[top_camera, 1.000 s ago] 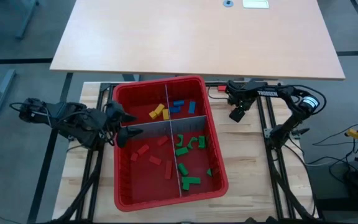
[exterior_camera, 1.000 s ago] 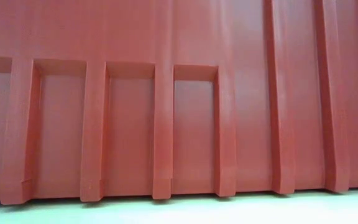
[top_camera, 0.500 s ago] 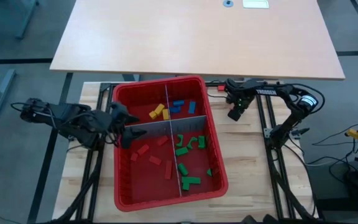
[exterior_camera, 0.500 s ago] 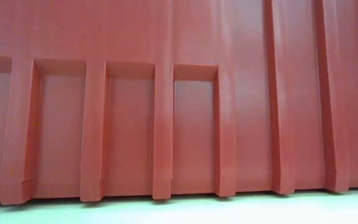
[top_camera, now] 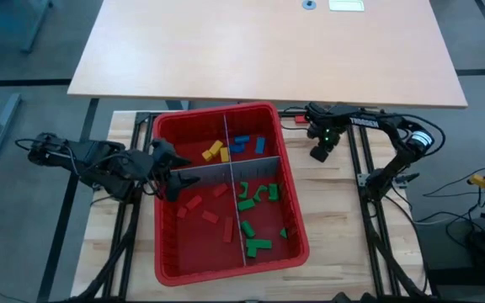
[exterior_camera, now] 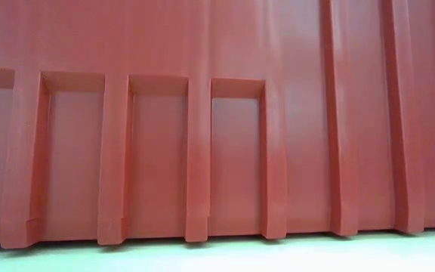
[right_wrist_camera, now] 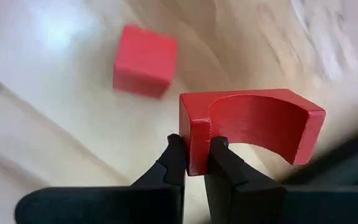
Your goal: Sort blocks
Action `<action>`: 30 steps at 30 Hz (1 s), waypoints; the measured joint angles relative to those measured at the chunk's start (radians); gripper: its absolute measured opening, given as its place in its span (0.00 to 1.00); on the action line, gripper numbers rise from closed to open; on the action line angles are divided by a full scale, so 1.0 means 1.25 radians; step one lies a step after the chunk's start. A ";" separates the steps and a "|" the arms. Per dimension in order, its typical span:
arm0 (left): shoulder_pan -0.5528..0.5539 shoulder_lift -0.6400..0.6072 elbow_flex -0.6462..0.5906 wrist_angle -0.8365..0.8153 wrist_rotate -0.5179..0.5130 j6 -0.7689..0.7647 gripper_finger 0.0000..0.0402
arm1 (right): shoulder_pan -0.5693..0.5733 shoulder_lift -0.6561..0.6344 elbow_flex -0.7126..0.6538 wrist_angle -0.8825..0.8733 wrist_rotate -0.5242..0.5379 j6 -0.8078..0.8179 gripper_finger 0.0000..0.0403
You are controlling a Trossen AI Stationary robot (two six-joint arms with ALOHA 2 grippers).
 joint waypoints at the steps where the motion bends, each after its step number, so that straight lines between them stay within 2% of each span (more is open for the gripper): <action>1: 0.000 0.000 0.000 0.000 0.000 0.001 0.77 | 0.000 -0.013 0.011 -0.024 -0.001 -0.001 0.04; 3: 0.000 0.000 0.000 0.000 0.001 0.005 0.77 | 0.002 -0.048 0.028 -0.060 0.001 0.006 0.04; 6: 0.002 0.001 0.000 0.000 -0.001 0.016 0.77 | 0.001 -0.099 0.055 -0.077 -0.040 0.038 0.04; 14: 0.007 0.010 0.000 0.001 -0.048 0.095 0.77 | 0.002 -0.272 0.161 -0.050 -0.288 0.196 0.04; 21: 0.010 0.027 0.000 0.070 -0.185 0.280 0.77 | 0.005 -0.366 0.223 0.120 -0.518 0.370 0.03; 27: 0.012 0.049 0.000 0.170 -0.274 0.443 0.77 | 0.054 -0.383 0.230 0.296 -0.617 0.515 0.03; 30: 0.016 0.066 0.000 0.214 -0.293 0.497 0.77 | 0.094 -0.378 0.231 0.397 -0.650 0.576 0.03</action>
